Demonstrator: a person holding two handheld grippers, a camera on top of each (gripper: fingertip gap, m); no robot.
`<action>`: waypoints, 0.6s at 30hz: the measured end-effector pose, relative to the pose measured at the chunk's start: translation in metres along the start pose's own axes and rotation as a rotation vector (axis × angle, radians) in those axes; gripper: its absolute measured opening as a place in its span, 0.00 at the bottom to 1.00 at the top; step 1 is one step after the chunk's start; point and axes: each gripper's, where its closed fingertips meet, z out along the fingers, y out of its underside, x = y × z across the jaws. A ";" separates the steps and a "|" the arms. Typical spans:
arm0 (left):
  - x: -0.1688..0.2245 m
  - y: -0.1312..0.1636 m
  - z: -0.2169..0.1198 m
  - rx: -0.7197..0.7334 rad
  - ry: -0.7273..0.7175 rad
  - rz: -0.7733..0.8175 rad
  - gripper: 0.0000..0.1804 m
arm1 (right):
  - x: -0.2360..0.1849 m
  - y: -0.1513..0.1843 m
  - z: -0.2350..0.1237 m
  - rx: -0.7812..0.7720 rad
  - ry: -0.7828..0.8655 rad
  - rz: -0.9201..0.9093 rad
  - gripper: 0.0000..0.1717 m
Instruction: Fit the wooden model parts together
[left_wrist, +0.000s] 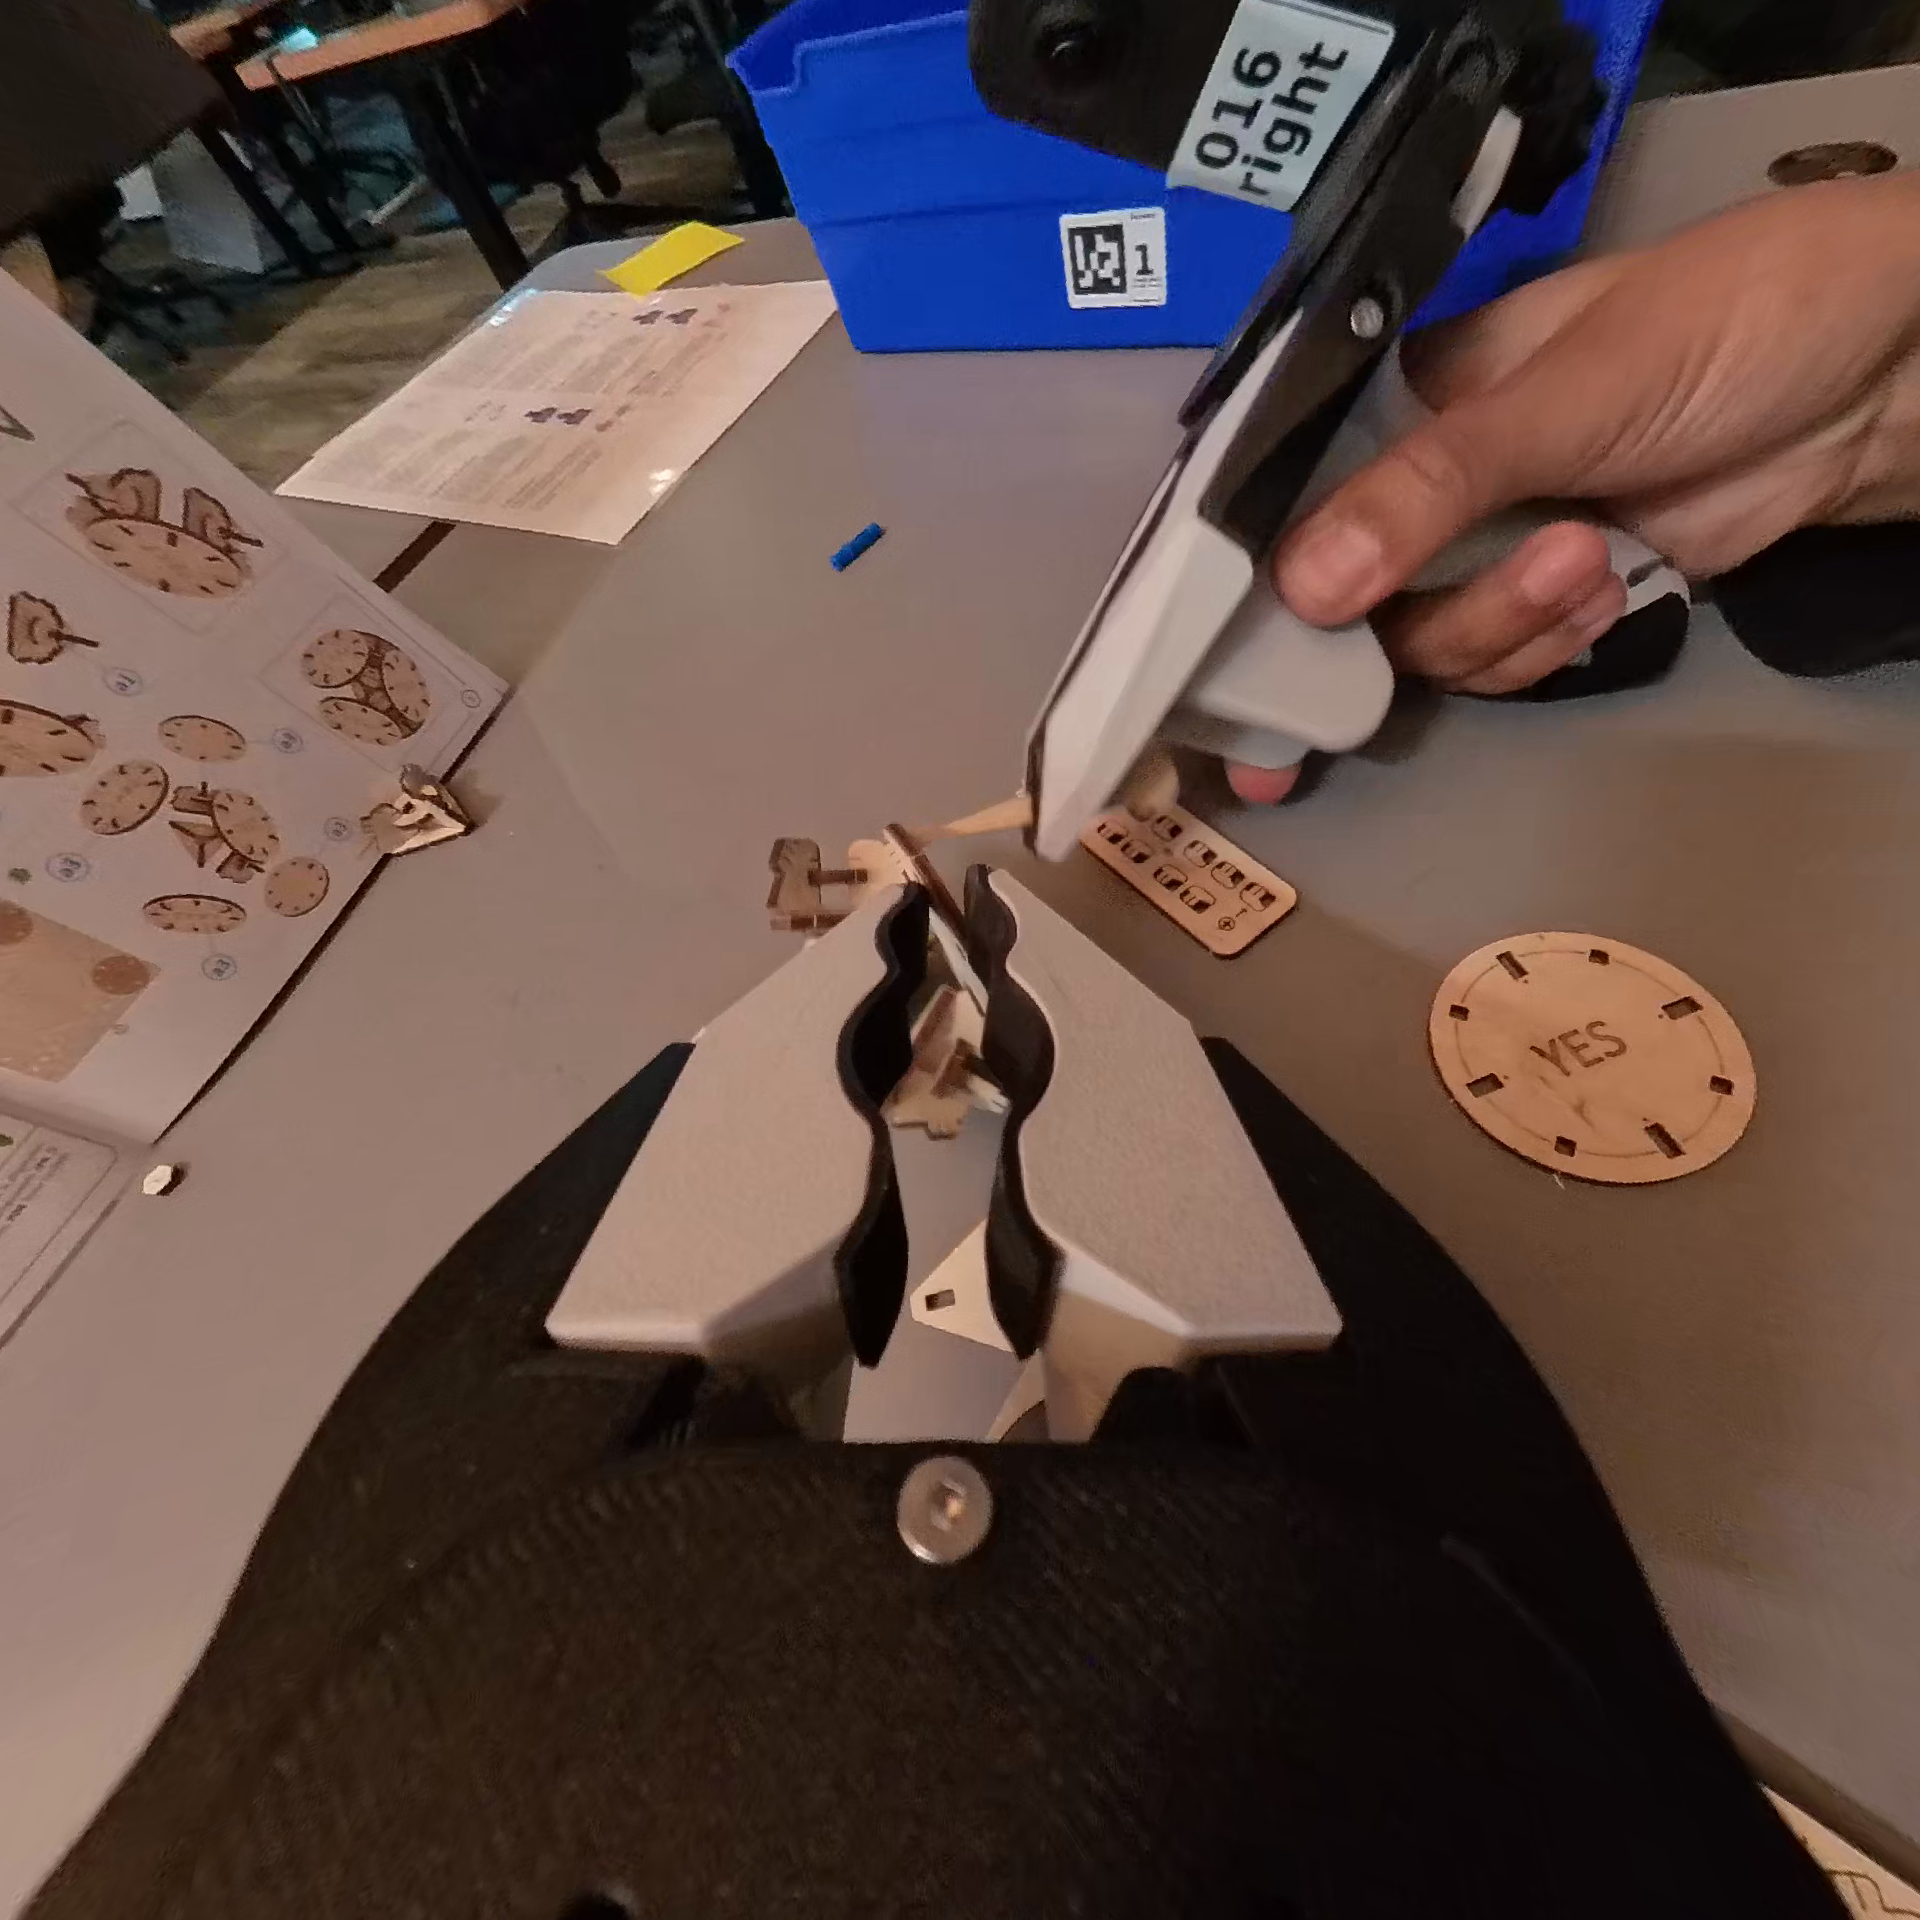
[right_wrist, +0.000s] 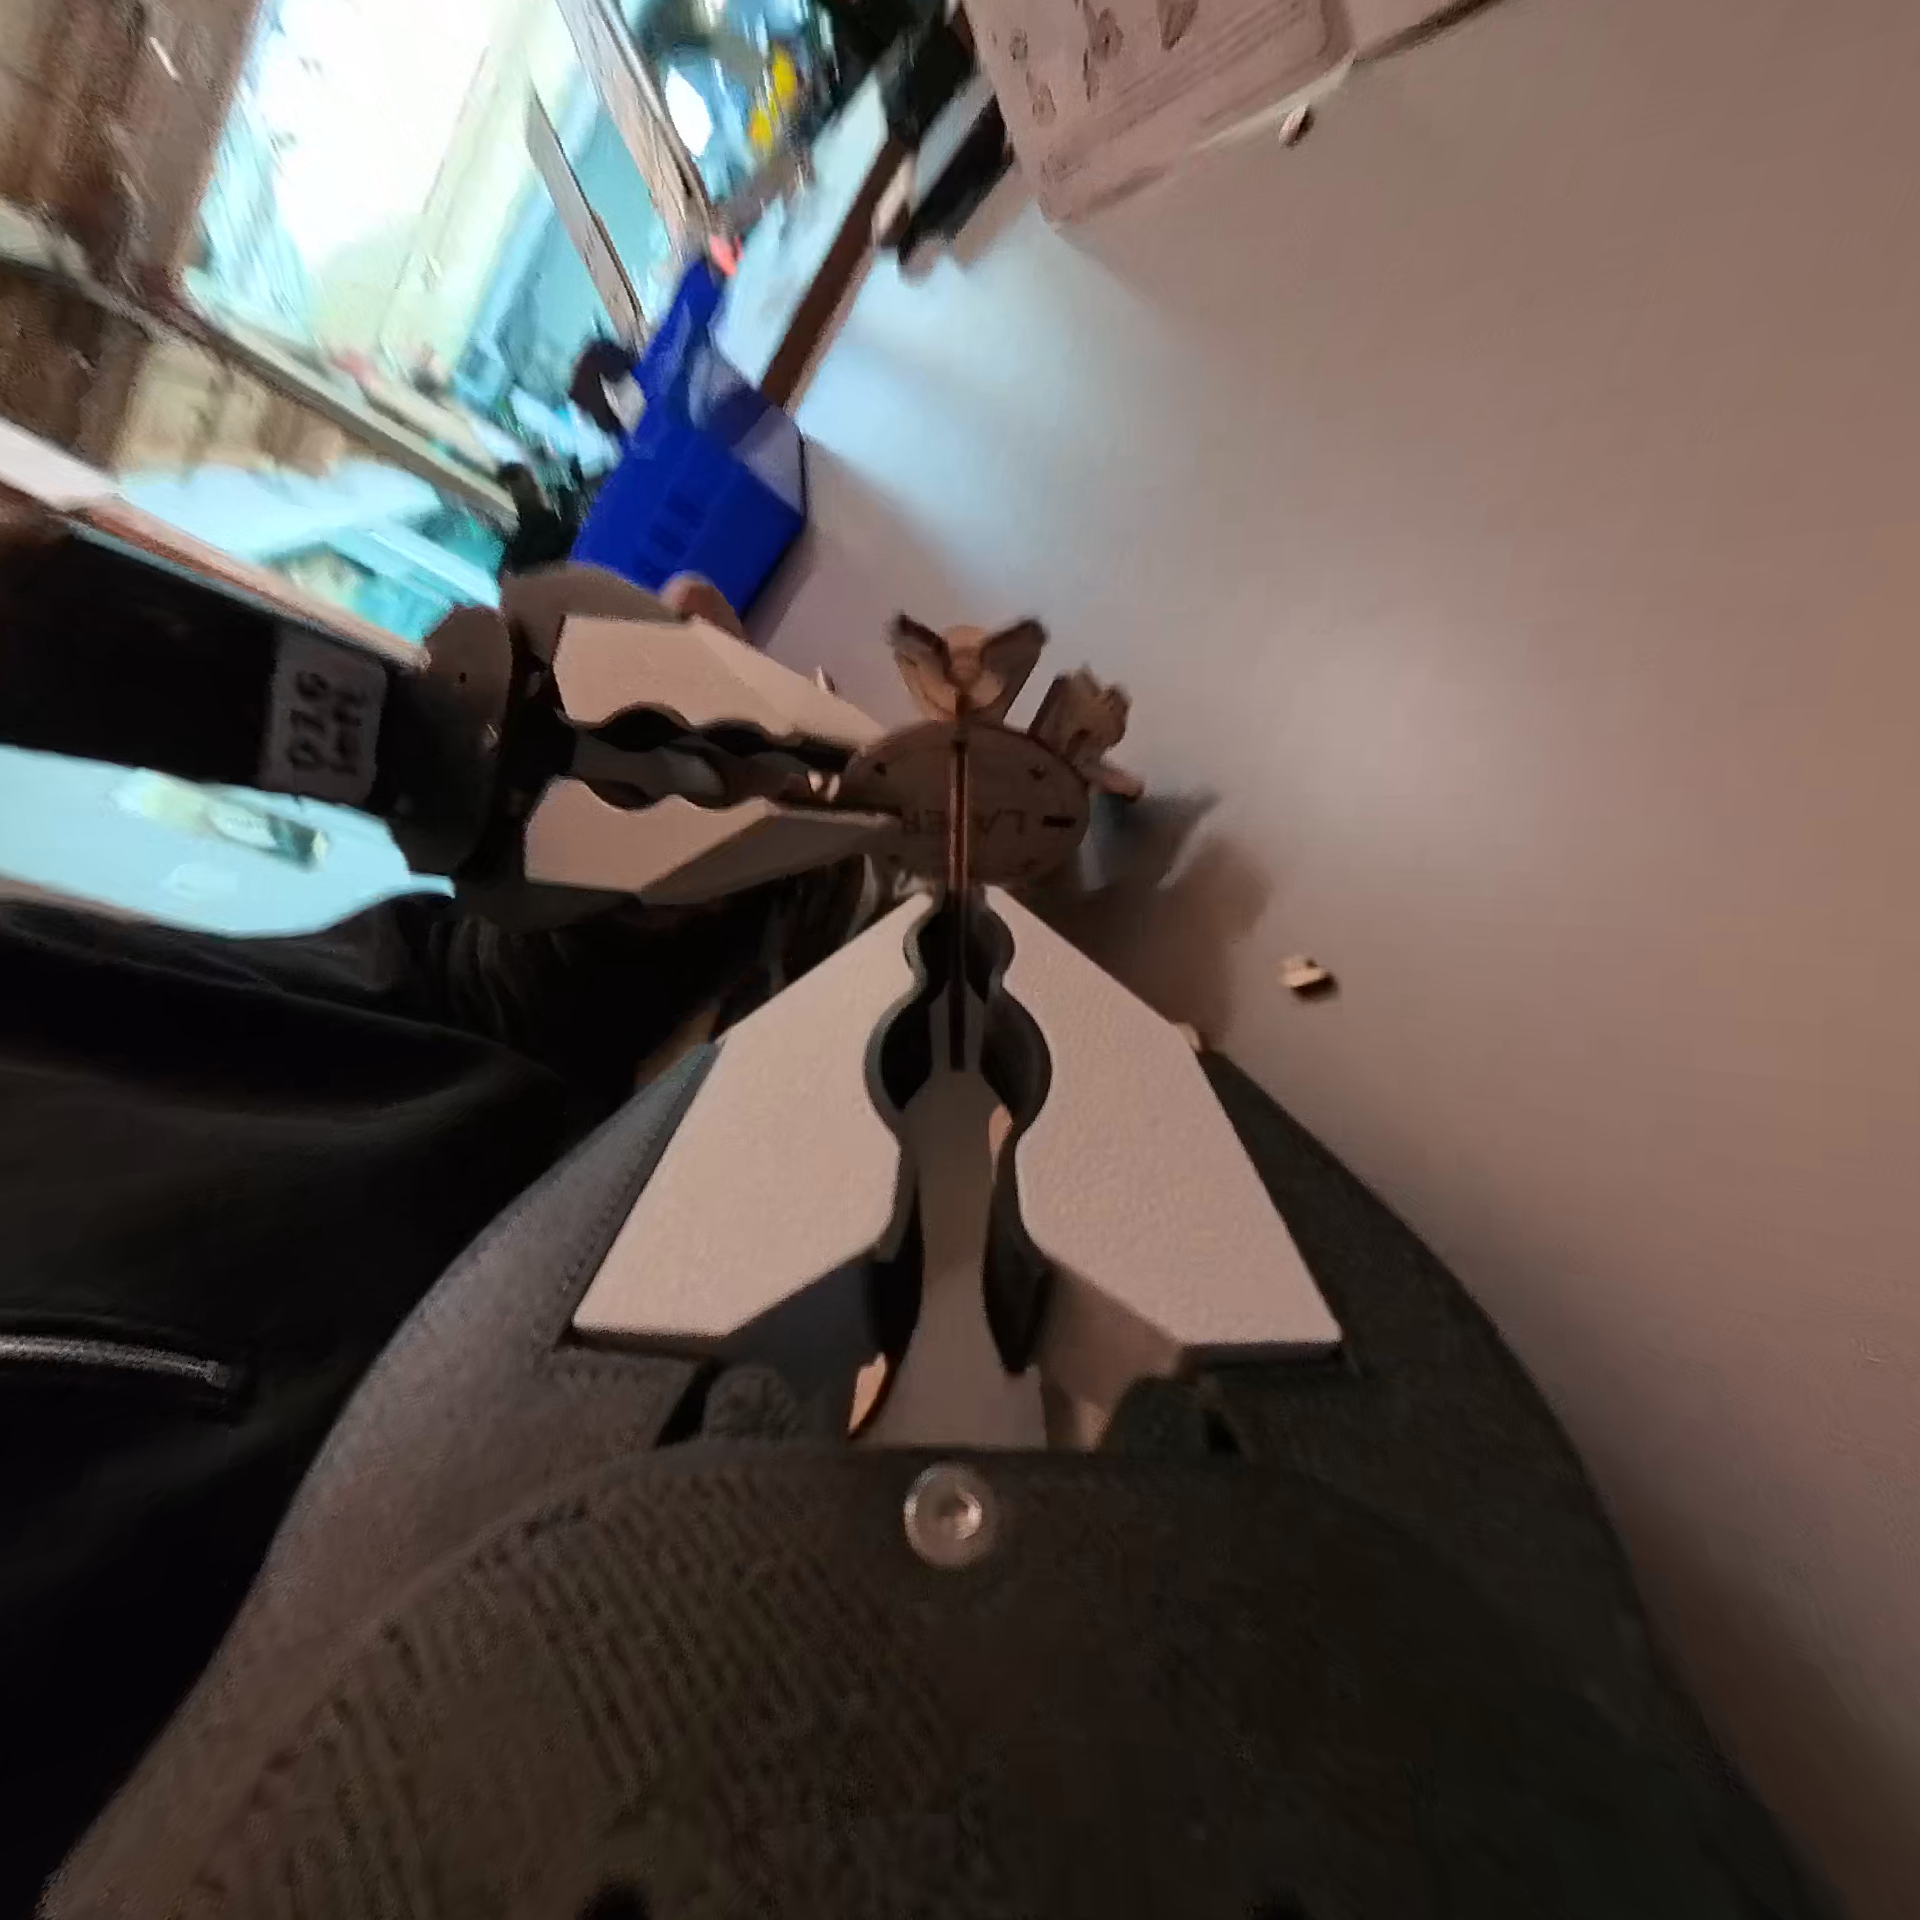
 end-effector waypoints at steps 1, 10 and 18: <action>0.003 -0.002 0.001 0.007 0.025 -0.005 0.02 | -0.004 0.009 0.008 -0.064 -0.008 -0.024 0.00; -0.007 -0.007 0.003 0.026 -0.029 -0.144 0.00 | -0.019 -0.010 0.011 0.079 -0.044 -0.072 0.00; -0.022 -0.006 -0.005 0.092 0.268 -0.674 0.16 | -0.033 -0.028 -0.002 0.207 -0.141 -0.120 0.00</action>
